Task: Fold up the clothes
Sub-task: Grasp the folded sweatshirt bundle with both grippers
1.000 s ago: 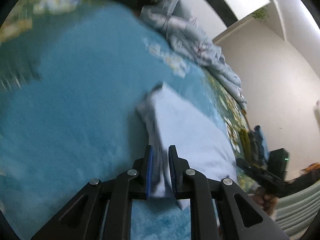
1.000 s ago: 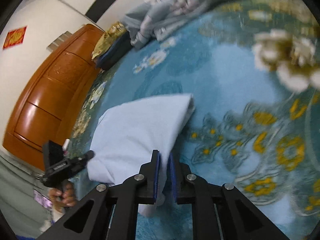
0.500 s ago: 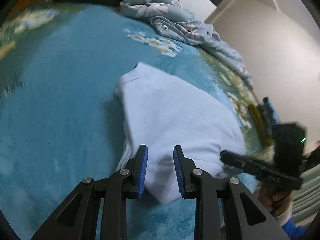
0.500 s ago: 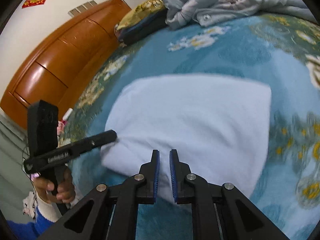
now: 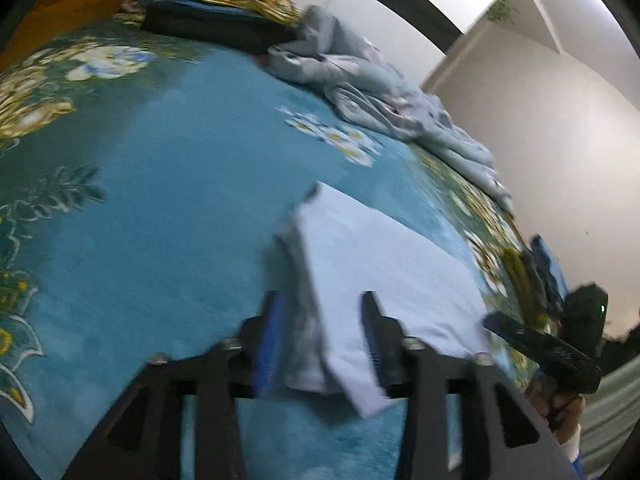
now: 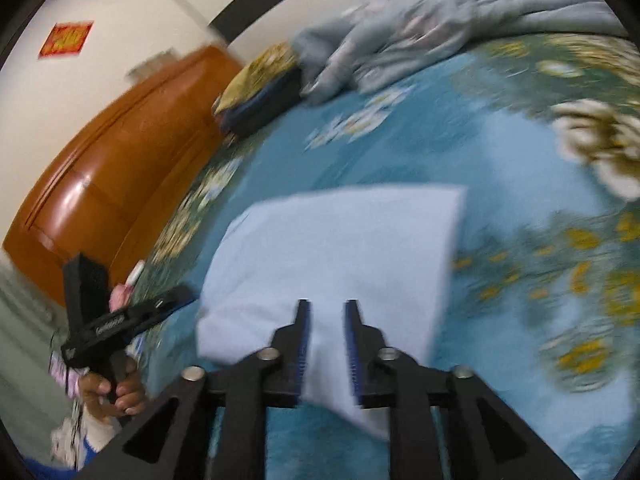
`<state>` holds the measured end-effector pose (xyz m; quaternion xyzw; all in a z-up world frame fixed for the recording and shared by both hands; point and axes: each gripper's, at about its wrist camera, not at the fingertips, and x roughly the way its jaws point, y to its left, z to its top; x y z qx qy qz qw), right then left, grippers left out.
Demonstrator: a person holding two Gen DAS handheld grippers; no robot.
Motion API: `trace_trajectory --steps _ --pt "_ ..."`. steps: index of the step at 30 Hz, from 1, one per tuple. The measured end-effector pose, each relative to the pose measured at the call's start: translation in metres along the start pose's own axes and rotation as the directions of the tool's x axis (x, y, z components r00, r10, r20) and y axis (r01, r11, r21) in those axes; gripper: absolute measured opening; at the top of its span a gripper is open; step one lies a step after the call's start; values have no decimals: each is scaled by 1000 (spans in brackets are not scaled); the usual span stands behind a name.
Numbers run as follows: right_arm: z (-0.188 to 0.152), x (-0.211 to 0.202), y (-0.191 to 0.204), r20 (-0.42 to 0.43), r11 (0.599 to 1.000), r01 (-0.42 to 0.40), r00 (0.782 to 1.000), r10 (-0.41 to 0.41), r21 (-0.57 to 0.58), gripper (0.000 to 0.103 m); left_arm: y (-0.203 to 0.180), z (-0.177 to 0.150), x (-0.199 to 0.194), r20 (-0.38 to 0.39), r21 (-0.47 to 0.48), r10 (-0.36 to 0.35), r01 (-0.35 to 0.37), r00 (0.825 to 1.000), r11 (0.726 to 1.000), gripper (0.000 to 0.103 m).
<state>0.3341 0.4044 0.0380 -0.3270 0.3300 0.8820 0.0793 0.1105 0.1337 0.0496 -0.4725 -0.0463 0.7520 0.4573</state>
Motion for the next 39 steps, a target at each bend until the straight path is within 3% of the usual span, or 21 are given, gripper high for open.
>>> trace_trajectory --steps 3,9,14,18,23,26,27,28,30,32,34,39 --pt "0 -8 -28 27 994 29 999 -32 103 49 11 4 14 -40 -46 -8 6 999 999 56" --pt "-3 0 -49 22 982 37 999 -42 187 55 21 10 37 -89 -103 -69 59 994 993 62" --pt "1 14 -39 4 982 -28 1000 28 185 60 11 14 58 -157 -89 -139 126 978 988 62" --pt "-1 38 -24 -33 979 -106 993 113 172 60 4 18 76 -214 -104 -225 207 951 973 62" --pt "-2 41 -27 -12 965 -159 986 165 210 60 10 20 75 -213 -151 -286 258 934 954 61" --pt "-2 40 -35 2 948 -188 981 194 257 57 9 20 73 -209 -142 -283 257 936 956 61" --pt "-2 41 -34 -5 952 -177 983 184 249 54 7 19 73 -210 -140 -281 255 937 957 56" --pt "-1 41 -32 -12 956 -167 985 175 242 52 6 19 74 -211 -137 -278 254 937 958 44" --pt "-1 43 -30 -25 963 -145 988 155 227 27 6 18 80 -225 -154 -271 241 936 958 30" --pt "0 45 -32 -36 961 -137 988 150 240 13 7 16 81 -218 -160 -266 234 939 959 25" --pt "1 45 -34 -38 957 -137 988 151 255 11 5 15 78 -209 -159 -263 233 942 959 20" --pt "13 38 -20 -48 976 -108 992 119 189 10 -6 10 62 -179 -133 -241 219 954 967 17"
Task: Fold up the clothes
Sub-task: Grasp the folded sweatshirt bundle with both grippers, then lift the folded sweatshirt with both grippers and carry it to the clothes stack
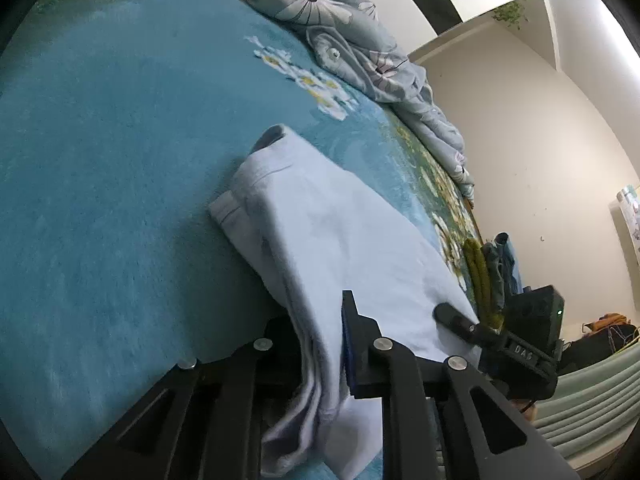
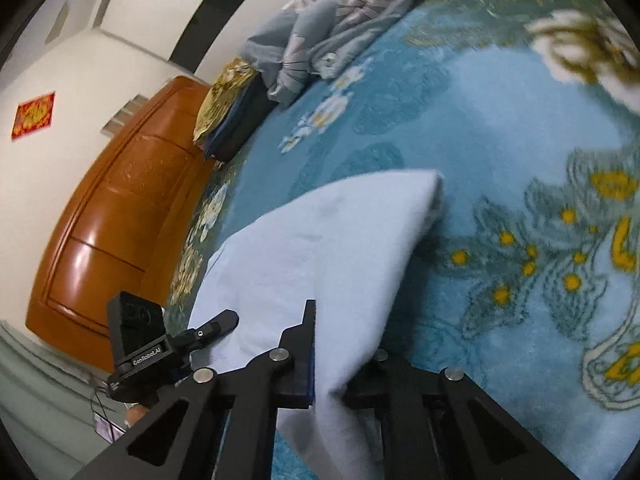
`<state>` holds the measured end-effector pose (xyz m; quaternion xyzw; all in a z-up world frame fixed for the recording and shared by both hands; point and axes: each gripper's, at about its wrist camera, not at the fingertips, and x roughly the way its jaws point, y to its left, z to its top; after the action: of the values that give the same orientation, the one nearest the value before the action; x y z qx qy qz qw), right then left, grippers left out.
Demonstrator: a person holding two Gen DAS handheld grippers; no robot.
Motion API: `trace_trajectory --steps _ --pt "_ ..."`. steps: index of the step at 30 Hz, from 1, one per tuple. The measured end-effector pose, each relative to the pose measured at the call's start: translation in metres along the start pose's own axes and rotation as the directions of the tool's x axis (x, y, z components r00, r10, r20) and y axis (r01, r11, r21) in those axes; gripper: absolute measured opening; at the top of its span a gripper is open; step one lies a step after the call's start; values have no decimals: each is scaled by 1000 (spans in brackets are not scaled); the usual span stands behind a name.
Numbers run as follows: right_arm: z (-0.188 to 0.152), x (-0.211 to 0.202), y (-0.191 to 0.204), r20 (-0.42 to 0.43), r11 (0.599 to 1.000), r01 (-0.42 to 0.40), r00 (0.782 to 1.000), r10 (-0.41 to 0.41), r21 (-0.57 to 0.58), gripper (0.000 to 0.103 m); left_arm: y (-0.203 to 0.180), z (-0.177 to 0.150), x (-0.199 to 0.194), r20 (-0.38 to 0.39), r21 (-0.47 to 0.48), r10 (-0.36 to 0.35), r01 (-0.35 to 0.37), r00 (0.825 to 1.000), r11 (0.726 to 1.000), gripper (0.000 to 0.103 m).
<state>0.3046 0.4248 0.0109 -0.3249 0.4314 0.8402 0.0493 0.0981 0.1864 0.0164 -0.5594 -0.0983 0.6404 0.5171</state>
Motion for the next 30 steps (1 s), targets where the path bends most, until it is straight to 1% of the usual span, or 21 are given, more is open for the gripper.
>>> trace_trajectory --steps 4,9,13,21,26,30 --pt "4 -14 14 5 998 12 1000 -11 -54 9 -13 -13 -8 15 28 -4 3 1000 1000 16" --pt "-3 -39 19 -3 995 33 999 -33 -93 9 -35 -35 -19 27 75 -3 1 1000 997 16" --pt "-10 -61 22 9 992 41 999 -40 -117 9 -57 -50 -25 28 125 -2 -1 1000 992 16" --pt "-19 -102 22 30 984 75 997 -71 -164 9 -92 -71 -23 17 191 -4 0 1000 982 16" --pt "-24 -128 18 58 979 92 995 -83 -182 9 -115 -80 -22 17 230 -21 17 1000 973 16" --pt "-23 -145 13 68 974 120 992 -109 -190 9 -135 -84 -15 9 258 -29 25 1000 966 16"
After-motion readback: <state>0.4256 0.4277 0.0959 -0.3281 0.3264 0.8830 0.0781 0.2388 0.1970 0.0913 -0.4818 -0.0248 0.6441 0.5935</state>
